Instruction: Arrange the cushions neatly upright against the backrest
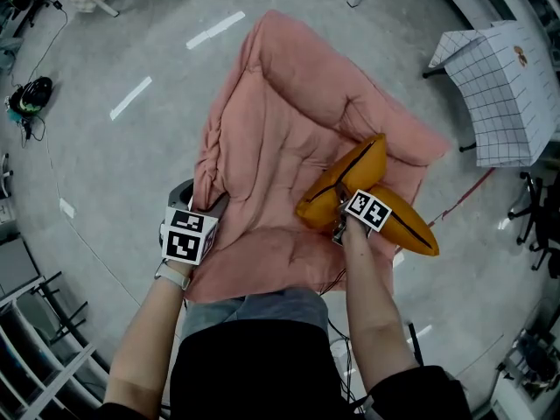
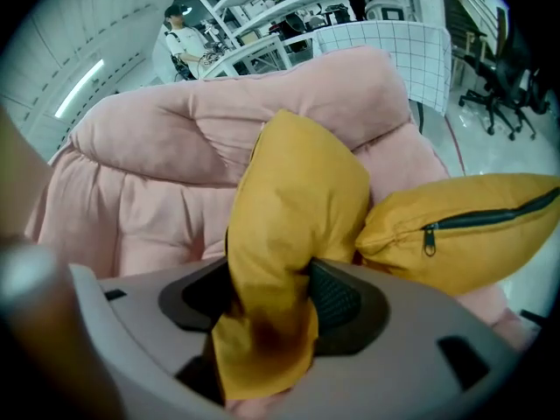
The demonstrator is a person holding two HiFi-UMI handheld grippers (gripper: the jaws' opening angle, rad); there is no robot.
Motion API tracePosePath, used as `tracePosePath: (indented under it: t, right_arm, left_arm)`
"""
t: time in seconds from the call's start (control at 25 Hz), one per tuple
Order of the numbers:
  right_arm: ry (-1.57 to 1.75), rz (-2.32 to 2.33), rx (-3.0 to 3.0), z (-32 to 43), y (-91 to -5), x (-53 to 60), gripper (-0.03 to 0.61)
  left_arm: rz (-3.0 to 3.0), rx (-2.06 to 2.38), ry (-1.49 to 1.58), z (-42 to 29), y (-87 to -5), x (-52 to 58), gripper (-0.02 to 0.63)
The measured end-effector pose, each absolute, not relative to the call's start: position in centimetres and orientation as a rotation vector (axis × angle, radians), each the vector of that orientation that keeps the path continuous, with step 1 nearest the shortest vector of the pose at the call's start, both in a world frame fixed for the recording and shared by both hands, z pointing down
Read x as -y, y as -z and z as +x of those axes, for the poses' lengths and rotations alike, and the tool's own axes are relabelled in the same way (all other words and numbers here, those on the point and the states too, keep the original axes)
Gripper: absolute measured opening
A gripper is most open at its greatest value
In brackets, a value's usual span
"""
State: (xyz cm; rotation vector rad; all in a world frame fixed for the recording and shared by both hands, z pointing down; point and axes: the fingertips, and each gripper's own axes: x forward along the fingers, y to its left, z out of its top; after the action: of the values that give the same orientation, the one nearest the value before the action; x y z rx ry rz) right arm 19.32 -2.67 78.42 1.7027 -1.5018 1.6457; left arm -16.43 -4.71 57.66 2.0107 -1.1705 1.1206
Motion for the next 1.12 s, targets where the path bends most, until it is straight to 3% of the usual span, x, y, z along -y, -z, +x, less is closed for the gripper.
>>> tracePosePath:
  t: [0.56, 1.12]
  right_arm:
    - [-1.058, 1.364, 1.802, 15.0, -72.1, 2.1, 0.256]
    - [-1.191, 1.325, 1.640, 13.2, -78.3, 3.5, 0.275]
  left_arm:
    - [2.003, 1.173, -1.124, -16.5, -57.8, 4.5, 0.275]
    - [2.006, 1.203, -1.129, -16.2, -57.6, 4.7, 0.275]
